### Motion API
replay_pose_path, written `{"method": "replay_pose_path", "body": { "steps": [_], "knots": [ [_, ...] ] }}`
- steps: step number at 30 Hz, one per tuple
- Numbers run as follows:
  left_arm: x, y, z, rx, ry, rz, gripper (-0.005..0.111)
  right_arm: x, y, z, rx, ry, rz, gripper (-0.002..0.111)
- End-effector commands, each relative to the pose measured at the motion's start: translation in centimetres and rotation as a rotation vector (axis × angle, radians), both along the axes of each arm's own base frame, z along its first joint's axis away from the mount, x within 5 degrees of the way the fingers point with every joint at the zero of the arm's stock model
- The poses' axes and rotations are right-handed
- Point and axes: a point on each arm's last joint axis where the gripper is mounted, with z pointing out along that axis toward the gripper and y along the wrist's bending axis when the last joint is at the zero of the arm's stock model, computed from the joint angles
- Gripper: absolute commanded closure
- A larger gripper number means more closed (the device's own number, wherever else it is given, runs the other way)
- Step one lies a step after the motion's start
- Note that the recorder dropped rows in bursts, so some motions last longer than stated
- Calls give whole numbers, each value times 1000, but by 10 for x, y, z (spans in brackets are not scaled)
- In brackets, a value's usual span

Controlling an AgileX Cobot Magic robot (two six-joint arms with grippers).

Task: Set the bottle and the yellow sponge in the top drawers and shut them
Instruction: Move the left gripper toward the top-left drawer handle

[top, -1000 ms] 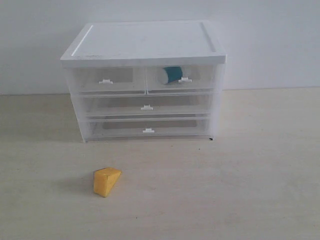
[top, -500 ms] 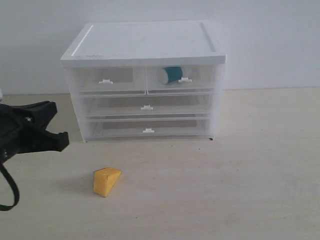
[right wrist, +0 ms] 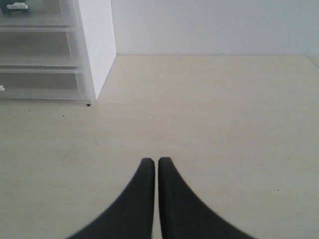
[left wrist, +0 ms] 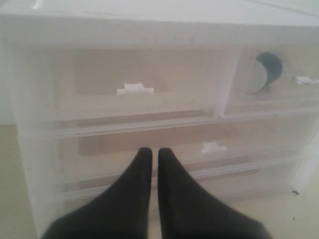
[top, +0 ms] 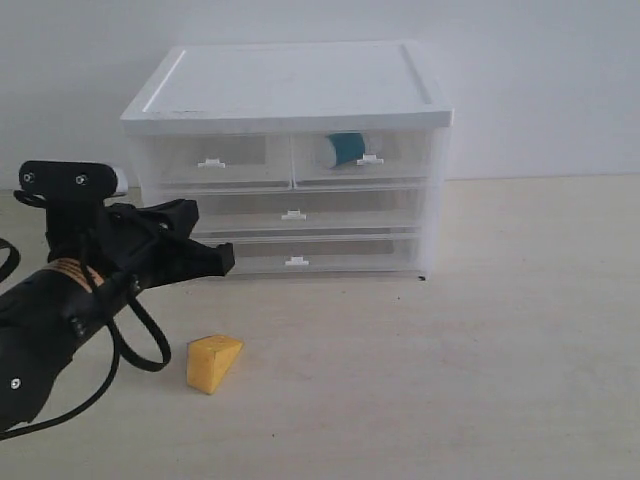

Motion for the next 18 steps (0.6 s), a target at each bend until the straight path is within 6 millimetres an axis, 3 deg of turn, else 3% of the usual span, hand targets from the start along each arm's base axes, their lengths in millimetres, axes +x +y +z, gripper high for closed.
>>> {"method": "replay_pose_path", "body": {
  "steps": [1,3,6,9,18],
  "knots": [
    [7,-13,-3,10,11,-66,92,0,0,-1,-5,-6,-3,108],
    [9,-15,-3,8,7,-66,78,0,0,-1,-5,-6,-3,108],
    [12,-15,-3,-4,-2,-53,47,0,0,-1,-5,-6,-3,108],
    [16,-17,1,-23,-50,-47,27,0,0,-1,-5,-6,-3,108],
    [37,-19,-5,21,-135,55,28,0,0,-1,-5,-6,-3,108]
  ]
}}
